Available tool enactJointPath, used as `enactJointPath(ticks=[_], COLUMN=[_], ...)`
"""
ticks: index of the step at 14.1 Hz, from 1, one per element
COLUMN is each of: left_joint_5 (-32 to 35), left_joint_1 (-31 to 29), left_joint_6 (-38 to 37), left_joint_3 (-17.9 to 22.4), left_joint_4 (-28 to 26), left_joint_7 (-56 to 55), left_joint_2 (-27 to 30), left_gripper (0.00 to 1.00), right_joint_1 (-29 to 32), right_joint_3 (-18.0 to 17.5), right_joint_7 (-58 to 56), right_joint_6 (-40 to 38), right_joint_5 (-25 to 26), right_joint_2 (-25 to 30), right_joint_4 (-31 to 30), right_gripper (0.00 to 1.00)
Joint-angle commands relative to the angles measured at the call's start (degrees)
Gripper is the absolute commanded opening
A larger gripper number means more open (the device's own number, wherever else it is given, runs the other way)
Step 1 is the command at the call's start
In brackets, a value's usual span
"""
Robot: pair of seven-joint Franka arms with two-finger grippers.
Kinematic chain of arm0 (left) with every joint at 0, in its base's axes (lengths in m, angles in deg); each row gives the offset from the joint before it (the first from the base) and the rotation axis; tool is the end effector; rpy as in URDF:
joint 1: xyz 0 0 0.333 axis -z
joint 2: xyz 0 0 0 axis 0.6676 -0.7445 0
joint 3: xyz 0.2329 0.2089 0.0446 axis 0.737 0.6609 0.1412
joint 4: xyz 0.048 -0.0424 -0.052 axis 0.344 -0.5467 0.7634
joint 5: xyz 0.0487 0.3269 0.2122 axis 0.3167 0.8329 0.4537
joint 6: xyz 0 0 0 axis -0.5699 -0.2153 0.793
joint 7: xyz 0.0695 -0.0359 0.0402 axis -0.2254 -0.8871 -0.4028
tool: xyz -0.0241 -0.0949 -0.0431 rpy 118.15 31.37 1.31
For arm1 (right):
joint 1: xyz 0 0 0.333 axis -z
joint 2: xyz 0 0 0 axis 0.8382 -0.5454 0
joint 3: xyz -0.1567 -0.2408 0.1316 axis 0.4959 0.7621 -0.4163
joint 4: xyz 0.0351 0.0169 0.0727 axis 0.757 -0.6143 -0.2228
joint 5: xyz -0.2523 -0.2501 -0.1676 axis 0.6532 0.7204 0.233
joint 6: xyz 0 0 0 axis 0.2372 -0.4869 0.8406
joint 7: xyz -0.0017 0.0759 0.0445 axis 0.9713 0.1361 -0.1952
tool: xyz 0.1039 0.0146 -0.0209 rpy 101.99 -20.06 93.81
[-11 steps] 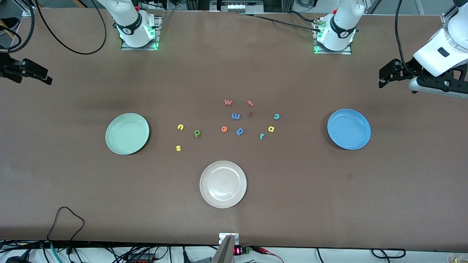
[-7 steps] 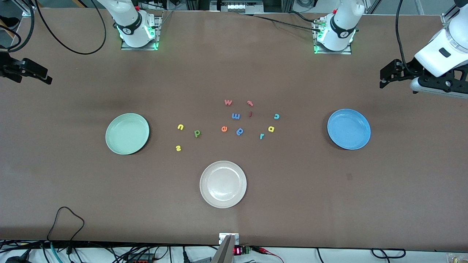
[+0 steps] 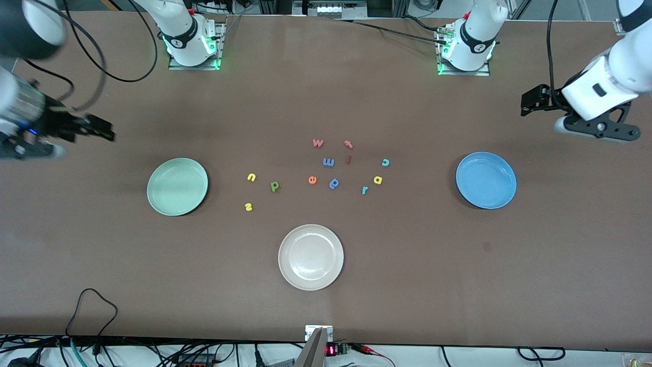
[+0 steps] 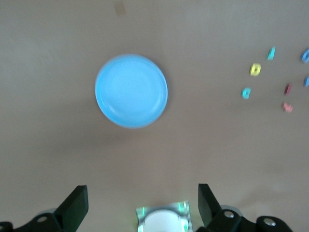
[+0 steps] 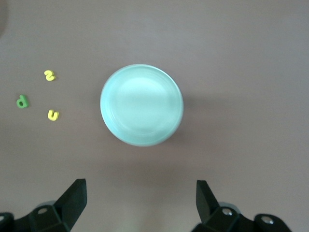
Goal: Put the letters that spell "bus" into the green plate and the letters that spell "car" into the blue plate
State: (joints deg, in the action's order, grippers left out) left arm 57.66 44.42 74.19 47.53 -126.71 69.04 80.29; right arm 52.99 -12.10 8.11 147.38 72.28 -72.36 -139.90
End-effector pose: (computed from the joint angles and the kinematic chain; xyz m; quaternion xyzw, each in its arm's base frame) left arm 0.5360 -0.0520 0.5601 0.9873 -0.0855 -0.1337 0.0042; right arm 0.5851 0.0212 0.4813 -0.9975 -0.0358 0.0608 0.0046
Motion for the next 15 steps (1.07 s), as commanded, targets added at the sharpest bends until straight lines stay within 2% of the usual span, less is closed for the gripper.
enactJointPath(ticks=[1, 4, 5, 8, 9, 11, 12, 13, 15], left_joint_5=[0.1, 0.1, 0.1, -0.3, -0.6, -0.7, -0.8, -0.8, -0.7], left_joint_1=[3.6, 7.6, 8.8, 13.5, 14.0, 15.5, 17.2, 18.5, 22.5], left_joint_6=[-3.2, -1.9, 0.5, 12.9, 15.0, 22.9, 27.6, 32.3, 45.1], left_joint_3=[-0.7, -0.7, -0.7, -0.8, -0.8, -0.9, -0.9, -0.9, -1.1], left_joint_4=[4.4, 9.1, 10.7, 10.3, 10.2, 6.4, 3.4, 0.7, -7.1], left_joint_7=[0.1, 0.4, 0.3, 0.3, 0.0, -0.5, -1.1, -2.6, -9.8], left_joint_2=[-8.0, -17.5, -20.2, -24.9, -26.3, -27.3, -27.2, -27.2, -27.2], left_gripper=[1.00, 1.00, 1.00, 1.00, 1.00, 0.97, 0.97, 0.95, 0.94], right_joint_1=[-4.2, -8.9, -10.4, -14.7, -15.0, -16.5, -18.0, -19.4, -20.5], right_joint_3=[0.1, 0.1, 0.1, 0.2, 0.2, 0.1, 0.2, 0.2, 0.2], right_joint_7=[0.9, 1.0, 0.9, 0.9, 1.5, 2.6, 2.6, 3.3, 4.4], right_joint_6=[6.0, 11.0, 12.5, 15.7, 17.0, 20.3, 21.8, 23.2, 26.3], right_joint_5=[-0.3, -3.5, -5.3, -5.5, -5.6, -5.4, -5.1, -5.1, -4.8], right_joint_2=[-7.5, -13.9, -16.0, -22.5, -24.0, -25.9, -26.9, -27.9, -30.1], right_joint_4=[1.3, 1.6, 2.2, 5.3, 6.0, 6.0, 6.0, 6.0, 6.0], right_gripper=[1.00, 1.00, 1.00, 1.00, 0.95, 0.88, 0.78, 0.75, 0.69])
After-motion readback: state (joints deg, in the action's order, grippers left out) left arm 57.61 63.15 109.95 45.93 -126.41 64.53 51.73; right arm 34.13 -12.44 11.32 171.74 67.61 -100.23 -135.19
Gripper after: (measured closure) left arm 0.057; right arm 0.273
